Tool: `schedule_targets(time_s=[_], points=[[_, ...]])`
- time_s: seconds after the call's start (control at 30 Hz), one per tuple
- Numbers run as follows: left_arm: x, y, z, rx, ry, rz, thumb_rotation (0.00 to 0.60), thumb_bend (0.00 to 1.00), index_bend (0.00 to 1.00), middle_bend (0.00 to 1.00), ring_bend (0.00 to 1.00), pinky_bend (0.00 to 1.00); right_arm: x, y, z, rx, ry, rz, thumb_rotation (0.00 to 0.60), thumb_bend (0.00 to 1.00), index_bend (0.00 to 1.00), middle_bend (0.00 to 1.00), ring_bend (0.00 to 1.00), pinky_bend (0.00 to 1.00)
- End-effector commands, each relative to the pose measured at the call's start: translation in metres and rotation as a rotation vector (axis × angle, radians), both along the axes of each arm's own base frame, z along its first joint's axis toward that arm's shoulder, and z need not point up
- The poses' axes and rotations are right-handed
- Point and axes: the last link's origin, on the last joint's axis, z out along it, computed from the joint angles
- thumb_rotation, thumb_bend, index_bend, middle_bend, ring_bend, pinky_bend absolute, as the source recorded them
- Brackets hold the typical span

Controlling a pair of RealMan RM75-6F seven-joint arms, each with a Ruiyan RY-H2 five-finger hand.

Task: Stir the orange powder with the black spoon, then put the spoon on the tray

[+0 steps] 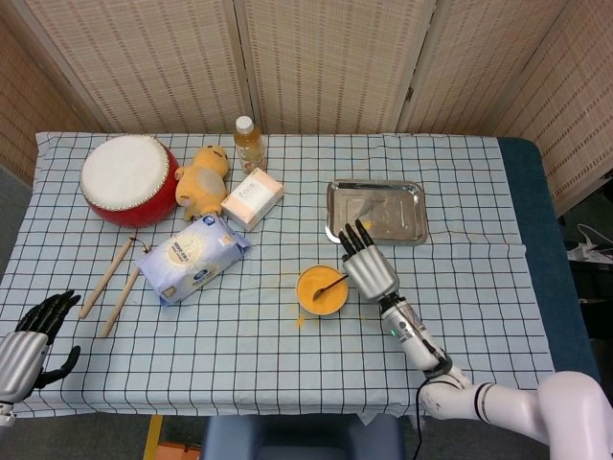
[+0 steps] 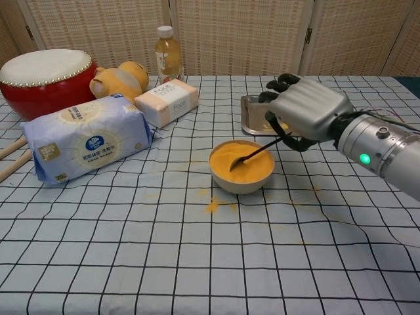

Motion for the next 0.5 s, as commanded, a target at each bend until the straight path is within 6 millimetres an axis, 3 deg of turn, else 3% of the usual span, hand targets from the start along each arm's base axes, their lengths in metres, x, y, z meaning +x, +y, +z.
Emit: schedule_targets(time_s=[0.03, 0.27, 0.5], points=[[0.000, 0.000, 0.000, 0.001, 0.000, 0.000, 0.600, 0.46, 0.00, 0.02, 0.00, 0.12, 0.000, -0.001, 0.006, -0.026, -0.028, -0.008, 0.600, 0.55, 0.83, 0.13, 0.00, 0.05], [-0.001, 0.000, 0.001, 0.002, -0.004, 0.002, 0.600, 0.46, 0.00, 0.02, 0.00, 0.12, 0.007, -0.009, 0.003, -0.097, -0.140, -0.016, 0.600, 0.55, 0.83, 0.13, 0.00, 0.06], [-0.001, -0.001, 0.002, 0.004, -0.004, 0.002, 0.600, 0.46, 0.00, 0.02, 0.00, 0.12, -0.001, -0.012, -0.012, -0.098, -0.163, -0.040, 0.600, 0.55, 0.82, 0.13, 0.00, 0.06]])
